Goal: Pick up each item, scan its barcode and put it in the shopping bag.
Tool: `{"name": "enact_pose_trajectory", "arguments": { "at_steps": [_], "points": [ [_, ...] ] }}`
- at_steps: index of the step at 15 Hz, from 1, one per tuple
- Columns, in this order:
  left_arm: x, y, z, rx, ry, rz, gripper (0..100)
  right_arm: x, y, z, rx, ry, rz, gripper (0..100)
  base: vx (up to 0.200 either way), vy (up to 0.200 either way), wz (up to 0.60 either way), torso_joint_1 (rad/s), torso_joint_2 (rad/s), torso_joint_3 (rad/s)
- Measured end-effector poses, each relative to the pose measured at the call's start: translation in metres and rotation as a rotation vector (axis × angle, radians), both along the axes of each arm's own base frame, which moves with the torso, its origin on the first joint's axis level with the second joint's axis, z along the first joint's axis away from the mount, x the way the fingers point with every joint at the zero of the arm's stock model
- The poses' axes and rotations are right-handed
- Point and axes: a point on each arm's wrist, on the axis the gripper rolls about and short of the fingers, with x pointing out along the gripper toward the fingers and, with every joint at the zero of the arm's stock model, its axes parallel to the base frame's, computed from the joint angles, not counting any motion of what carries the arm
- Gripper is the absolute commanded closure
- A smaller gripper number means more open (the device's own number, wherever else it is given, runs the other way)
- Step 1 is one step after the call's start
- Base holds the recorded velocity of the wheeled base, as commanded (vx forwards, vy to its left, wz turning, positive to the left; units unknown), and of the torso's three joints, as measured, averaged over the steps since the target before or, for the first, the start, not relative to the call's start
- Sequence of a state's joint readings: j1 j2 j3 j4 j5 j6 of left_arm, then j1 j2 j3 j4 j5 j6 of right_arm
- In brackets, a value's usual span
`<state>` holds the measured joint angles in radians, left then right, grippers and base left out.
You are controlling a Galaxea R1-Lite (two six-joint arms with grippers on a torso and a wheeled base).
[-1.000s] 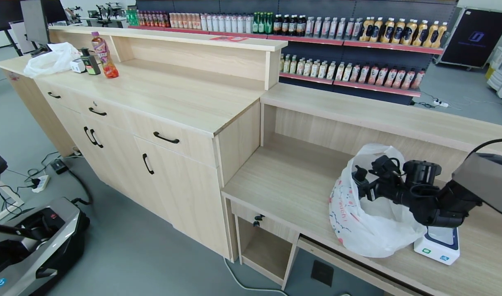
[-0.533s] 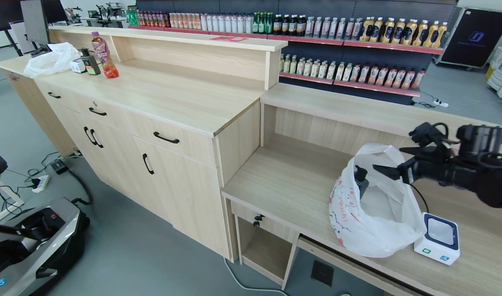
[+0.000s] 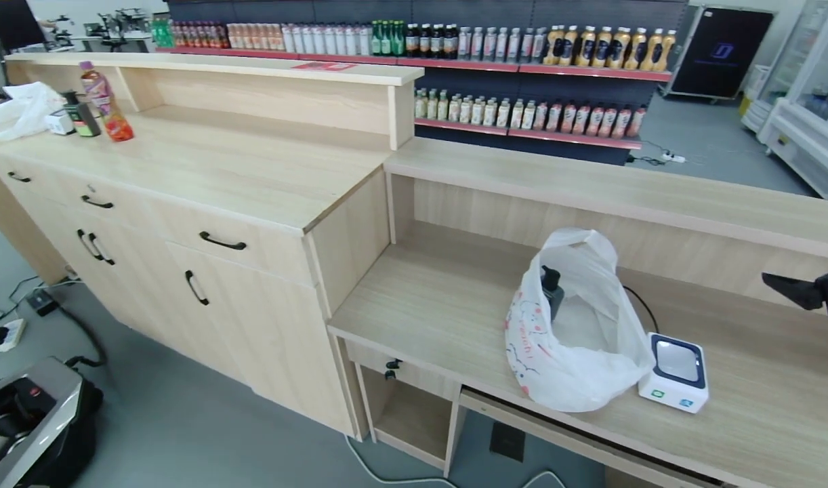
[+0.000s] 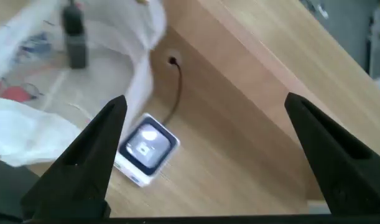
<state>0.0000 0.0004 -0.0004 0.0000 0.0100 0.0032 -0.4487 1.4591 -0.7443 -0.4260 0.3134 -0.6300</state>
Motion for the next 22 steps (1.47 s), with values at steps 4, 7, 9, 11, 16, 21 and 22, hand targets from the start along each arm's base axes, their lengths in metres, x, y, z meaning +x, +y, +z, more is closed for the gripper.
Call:
{"name": "enact_pose_trajectory", "arguments": {
  "at_steps": [4, 7, 9, 11, 16, 21, 22],
  "points": [
    [0.0, 0.0, 0.0, 0.0, 0.0, 0.0, 0, -0.018, -0.027, -0.009, 0.069, 0.077, -0.225, 0, 0.0, 0.0, -0.6, 0.0, 0.0, 0.005],
    [0.0, 0.0, 0.0, 0.0, 0.001, 0.0, 0, -0.02, -0.046, -0.017, 0.092, 0.086, -0.282, 0, 0.0, 0.0, 0.0, 0.0, 0.0, 0.0],
    [0.0, 0.0, 0.0, 0.0, 0.0, 0.0, 0, -0.019, -0.068, -0.027, 0.129, 0.067, -0.257, 0, 0.0, 0.0, 0.0, 0.0, 0.0, 0.0],
    [0.0, 0.0, 0.0, 0.0, 0.0, 0.0, 0, -0.019, -0.091, -0.043, 0.166, 0.056, -0.157, 0, 0.0, 0.0, 0.0, 0.0, 0.0, 0.0],
    [0.0, 0.0, 0.0, 0.0, 0.0, 0.0, 0, -0.034, -0.14, -0.086, 0.268, 0.052, -0.041, 0, 0.0, 0.0, 0.0, 0.0, 0.0, 0.0],
    [0.0, 0.0, 0.0, 0.0, 0.0, 0.0, 0, -0.026, -0.174, -0.114, 0.336, 0.01, 0.001, 0, 0.0, 0.0, 0.0, 0.0, 0.0, 0.0],
    [0.0, 0.0, 0.0, 0.0, 0.0, 0.0, 0, -0.023, -0.179, -0.117, 0.347, 0.009, -0.002, 0, 0.0, 0.0, 0.0, 0.0, 0.0, 0.0]
  ]
}}
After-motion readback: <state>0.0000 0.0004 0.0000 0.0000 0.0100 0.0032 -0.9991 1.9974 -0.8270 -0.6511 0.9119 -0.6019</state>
